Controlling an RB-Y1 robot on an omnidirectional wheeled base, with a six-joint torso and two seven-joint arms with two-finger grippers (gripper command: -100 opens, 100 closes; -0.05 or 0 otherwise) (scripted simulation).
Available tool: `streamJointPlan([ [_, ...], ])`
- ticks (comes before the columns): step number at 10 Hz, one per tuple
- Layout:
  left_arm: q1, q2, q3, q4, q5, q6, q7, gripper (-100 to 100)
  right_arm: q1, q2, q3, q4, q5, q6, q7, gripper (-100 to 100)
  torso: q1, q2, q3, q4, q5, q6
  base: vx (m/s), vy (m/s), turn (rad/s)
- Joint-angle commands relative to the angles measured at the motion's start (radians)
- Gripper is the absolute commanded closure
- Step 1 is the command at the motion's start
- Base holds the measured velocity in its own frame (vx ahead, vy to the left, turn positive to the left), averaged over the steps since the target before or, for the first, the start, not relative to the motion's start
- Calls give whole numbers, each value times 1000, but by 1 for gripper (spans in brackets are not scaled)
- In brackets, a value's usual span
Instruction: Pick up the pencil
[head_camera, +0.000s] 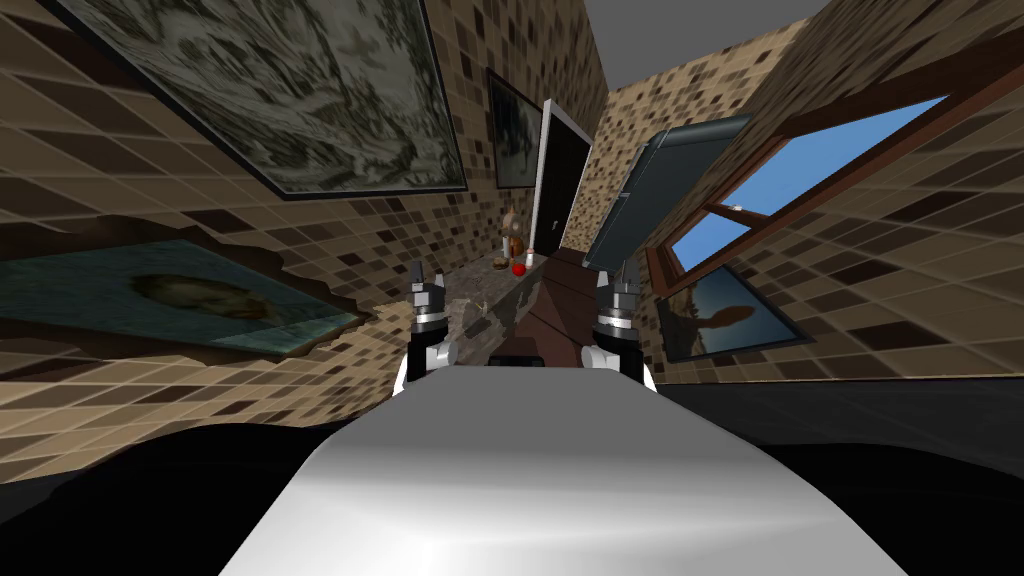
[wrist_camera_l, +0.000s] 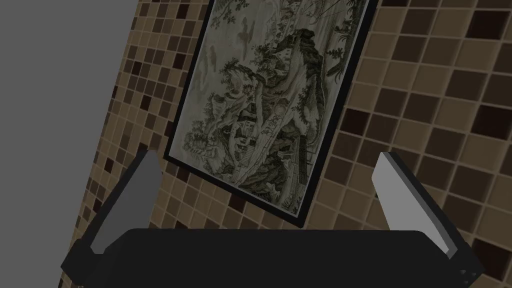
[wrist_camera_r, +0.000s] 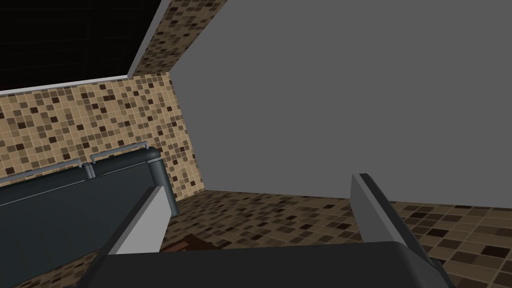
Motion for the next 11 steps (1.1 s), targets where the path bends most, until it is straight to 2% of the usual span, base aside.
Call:
streamJointPlan([
  [1, 18, 38, -2, 5, 0, -2, 10, -100, 0, 0, 0, 0, 0, 0, 0, 0, 0, 0, 0, 0, 0, 0, -6, -15, 10],
  [4, 88, 129, -10, 26, -1, -8, 48, -100, 0, 0, 0, 0, 0, 0, 0, 0, -3, 1, 0, 0, -1, 0, -8, -47, 23],
  [5, 89, 138, -10, 26, -1, -8, 48, -100, 0, 0, 0, 0, 0, 0, 0, 0, -4, 1, 1, 0, -1, 0, -12, -39, 21],
  [7, 155, 208, -19, 46, -1, -16, 86, -100, 0, 0, 0, 0, 0, 0, 0, 0, -2, 1, 1, 0, 0, 0, -24, -44, 34],
  [8, 160, 218, -19, 46, -1, -16, 86, -100, 0, 0, 0, 0, 0, 0, 0, 0, -3, 2, 1, 0, -1, 0, -23, -43, 15],
  [10, 237, 289, -29, 69, 0, -25, 132, -100, 0, 0, 0, 0, 0, 0, 0, 0, -3, 2, 1, 0, -1, 0, -14, -63, 36],
  [11, 245, 306, -29, 69, 0, -25, 132, -100, 0, 0, 0, 0, 0, 0, 0, 0, -5, 1, 1, 0, -1, 0, -15, -62, 18],
])
